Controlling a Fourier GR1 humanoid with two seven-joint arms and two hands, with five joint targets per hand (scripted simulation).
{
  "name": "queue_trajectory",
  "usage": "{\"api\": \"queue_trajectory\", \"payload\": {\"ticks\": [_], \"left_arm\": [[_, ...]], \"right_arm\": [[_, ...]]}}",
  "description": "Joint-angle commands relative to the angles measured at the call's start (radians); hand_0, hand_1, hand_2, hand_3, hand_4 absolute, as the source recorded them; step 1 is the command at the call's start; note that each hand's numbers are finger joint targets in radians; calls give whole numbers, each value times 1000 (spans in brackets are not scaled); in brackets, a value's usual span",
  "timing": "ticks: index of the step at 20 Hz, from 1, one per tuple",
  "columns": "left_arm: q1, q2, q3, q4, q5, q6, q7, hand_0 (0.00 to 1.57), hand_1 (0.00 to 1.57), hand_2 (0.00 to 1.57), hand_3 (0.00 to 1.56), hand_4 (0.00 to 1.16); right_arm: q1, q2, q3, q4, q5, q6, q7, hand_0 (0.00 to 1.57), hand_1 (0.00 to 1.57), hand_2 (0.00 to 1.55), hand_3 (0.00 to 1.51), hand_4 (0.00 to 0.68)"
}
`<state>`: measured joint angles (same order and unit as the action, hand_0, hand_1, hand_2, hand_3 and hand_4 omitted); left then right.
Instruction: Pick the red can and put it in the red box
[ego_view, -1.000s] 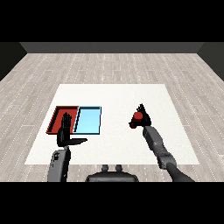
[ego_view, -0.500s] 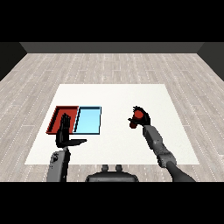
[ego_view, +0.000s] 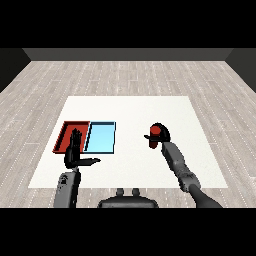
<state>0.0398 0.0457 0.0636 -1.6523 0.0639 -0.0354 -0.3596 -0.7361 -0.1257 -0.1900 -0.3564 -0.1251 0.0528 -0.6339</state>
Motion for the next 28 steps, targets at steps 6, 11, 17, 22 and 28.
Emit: {"api": "queue_trajectory", "payload": {"ticks": [6, 11, 17, 22, 28], "left_arm": [[20, -3, -18, 57, 13, -55, -55, 0, 0, 0, 0, 0], [-106, 0, -32, 137, -46, -9, -4, 0, 0, 0, 0, 0], [-129, -45, -231, 90, -52, 96, 96, 0, 0, 0, 0, 0], [-182, -45, -324, 133, -12, 144, 121, 0, 0, 0, 0, 0], [-181, -46, -374, 127, -4, 160, 136, 0, 0, 0, 0, 0]], "right_arm": [[132, 55, 58, -277, -2, -23, 47, 1445, 1445, 1444, 1410, 653], [145, 21, 65, -458, -28, -16, 151, 1448, 1448, 1440, 1410, 649], [140, 38, 76, -543, -25, -71, 214, 1432, 1432, 1444, 1419, 653], [245, 122, 160, -709, -13, -131, 243, 1429, 1429, 1443, 1421, 649], [361, 125, 408, -846, -89, -322, 218, 1435, 1435, 1446, 1426, 658]]}}
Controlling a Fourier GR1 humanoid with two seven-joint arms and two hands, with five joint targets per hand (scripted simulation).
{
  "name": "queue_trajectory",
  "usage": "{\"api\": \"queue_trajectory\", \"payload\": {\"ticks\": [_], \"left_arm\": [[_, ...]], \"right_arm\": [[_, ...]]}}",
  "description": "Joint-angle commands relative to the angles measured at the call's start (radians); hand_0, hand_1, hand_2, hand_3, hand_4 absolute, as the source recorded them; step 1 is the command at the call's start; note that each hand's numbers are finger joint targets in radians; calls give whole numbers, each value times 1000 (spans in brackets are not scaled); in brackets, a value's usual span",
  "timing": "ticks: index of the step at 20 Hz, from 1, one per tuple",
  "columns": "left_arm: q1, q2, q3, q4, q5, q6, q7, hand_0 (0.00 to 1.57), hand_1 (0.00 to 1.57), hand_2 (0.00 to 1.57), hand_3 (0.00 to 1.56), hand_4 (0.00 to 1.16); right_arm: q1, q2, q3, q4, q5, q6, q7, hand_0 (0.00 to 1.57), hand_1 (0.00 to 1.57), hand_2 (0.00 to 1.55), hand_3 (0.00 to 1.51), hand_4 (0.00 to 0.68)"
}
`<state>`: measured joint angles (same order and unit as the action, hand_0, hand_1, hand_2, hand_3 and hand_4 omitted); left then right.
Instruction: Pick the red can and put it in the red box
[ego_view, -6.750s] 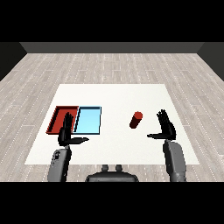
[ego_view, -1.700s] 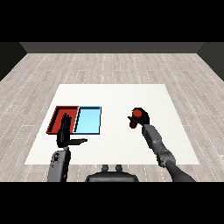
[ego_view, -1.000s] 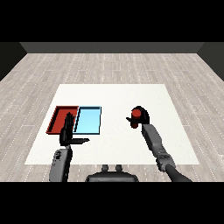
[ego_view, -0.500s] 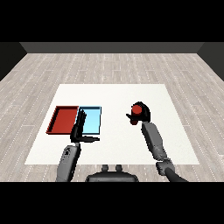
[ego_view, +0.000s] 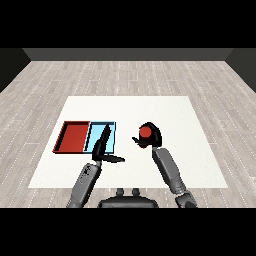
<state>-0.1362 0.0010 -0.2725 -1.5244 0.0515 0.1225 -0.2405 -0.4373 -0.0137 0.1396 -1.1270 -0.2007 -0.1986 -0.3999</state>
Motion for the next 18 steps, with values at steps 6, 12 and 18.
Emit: {"api": "queue_trajectory", "payload": {"ticks": [6, 12, 18], "left_arm": [[-94, -1, -123, 3, 41, 113, 77, 0, 0, 0, 0, 0], [-112, -1, -189, 88, 43, 146, 17, 0, 0, 0, 0, 0], [-138, 3, -147, 107, 53, 111, 56, 0, 0, 0, 0, 0]], "right_arm": [[21, 13, 141, -136, 10, -105, 50, 1407, 1407, 1405, 1392, 639], [12, 14, 165, -94, -38, -95, -17, 1387, 1387, 1407, 1396, 611], [-47, 14, 306, -90, -69, -205, 17, 1413, 1413, 1432, 1405, 617]]}}
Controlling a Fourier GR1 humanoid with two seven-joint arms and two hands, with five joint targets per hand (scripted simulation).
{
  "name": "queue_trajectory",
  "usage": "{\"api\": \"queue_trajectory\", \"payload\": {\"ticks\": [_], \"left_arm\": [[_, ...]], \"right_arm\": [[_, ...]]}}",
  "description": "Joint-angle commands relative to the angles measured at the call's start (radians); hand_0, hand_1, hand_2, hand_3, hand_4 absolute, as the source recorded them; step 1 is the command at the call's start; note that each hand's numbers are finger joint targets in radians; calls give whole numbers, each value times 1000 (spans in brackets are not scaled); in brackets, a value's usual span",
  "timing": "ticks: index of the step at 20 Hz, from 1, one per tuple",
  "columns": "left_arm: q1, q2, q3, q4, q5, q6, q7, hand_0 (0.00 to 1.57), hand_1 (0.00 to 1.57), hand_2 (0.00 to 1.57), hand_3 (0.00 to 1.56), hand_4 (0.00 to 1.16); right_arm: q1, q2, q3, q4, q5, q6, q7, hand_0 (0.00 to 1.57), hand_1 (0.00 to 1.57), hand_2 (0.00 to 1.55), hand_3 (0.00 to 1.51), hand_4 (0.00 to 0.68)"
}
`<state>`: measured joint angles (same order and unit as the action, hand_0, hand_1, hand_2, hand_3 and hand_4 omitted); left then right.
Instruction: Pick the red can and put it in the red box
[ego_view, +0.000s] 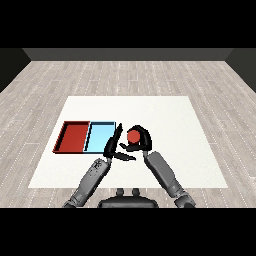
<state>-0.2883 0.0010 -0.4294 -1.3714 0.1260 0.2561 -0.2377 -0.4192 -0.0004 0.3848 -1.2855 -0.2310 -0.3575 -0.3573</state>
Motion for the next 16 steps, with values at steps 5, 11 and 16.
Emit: {"api": "queue_trajectory", "payload": {"ticks": [5, 11, 16], "left_arm": [[-25, -1, -92, 0, -6, 85, 64, 0, 0, 0, 0, 0], [-146, -1, -4, 92, 36, 37, 63, 0, 0, 0, 0, 0], [-99, -1, -51, -1, -38, 73, 131, 0, 0, 0, 0, 0]], "right_arm": [[-39, 0, 141, -23, -56, -110, 5, 1432, 1432, 1438, 1403, 599], [-48, 0, 112, 5, -78, -43, -26, 1443, 1443, 1426, 1383, 609], [-50, 0, 158, -77, -94, -119, 23, 1459, 1459, 1445, 1395, 588]]}}
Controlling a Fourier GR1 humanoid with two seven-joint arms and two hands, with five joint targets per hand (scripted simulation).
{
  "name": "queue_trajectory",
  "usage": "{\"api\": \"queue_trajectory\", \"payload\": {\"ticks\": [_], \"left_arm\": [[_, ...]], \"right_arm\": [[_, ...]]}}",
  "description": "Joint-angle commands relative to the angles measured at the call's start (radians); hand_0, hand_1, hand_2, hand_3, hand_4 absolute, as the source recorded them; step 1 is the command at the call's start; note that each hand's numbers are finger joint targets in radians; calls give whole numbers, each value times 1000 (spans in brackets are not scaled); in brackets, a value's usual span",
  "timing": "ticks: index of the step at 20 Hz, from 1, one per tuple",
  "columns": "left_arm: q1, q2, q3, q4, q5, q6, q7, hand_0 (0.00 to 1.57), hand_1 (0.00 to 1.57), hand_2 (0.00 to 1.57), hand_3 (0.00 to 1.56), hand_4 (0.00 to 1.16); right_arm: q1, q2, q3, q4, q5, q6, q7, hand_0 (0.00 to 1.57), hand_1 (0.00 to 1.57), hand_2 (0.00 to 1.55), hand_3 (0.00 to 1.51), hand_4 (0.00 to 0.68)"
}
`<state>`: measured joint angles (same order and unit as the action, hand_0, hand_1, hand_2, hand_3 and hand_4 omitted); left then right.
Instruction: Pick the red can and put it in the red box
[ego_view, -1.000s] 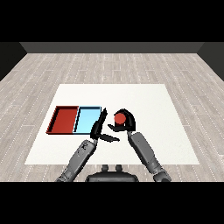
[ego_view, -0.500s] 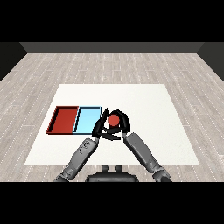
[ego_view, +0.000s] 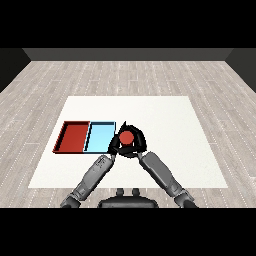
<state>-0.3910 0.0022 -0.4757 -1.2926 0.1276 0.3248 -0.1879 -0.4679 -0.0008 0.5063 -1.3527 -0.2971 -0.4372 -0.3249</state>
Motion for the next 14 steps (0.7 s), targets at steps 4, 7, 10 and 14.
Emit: {"api": "queue_trajectory", "payload": {"ticks": [4, 7, 10, 14], "left_arm": [[-1, -1, -56, -20, 29, 43, 6, 0, 0, 0, 0, 0], [8, -1, -85, 25, -13, 155, -22, 773, 773, 782, 0, 551], [-28, -1, -66, 45, -7, 143, -12, 1295, 1295, 1321, 1249, 856], [-12, 12, -71, 15, 10, 145, 43, 1571, 1571, 1541, 1454, 973]], "right_arm": [[-51, 0, 60, -15, -42, -69, 5, 1462, 1462, 1453, 1402, 523], [-34, 0, 51, 45, -57, -32, -74, 1507, 1507, 1465, 1408, 512], [-64, 0, 111, 28, -112, -98, -57, 1513, 1513, 1460, 1404, 528], [-73, 0, 89, 39, -98, -64, -71, 1470, 1470, 1441, 1394, 531]]}}
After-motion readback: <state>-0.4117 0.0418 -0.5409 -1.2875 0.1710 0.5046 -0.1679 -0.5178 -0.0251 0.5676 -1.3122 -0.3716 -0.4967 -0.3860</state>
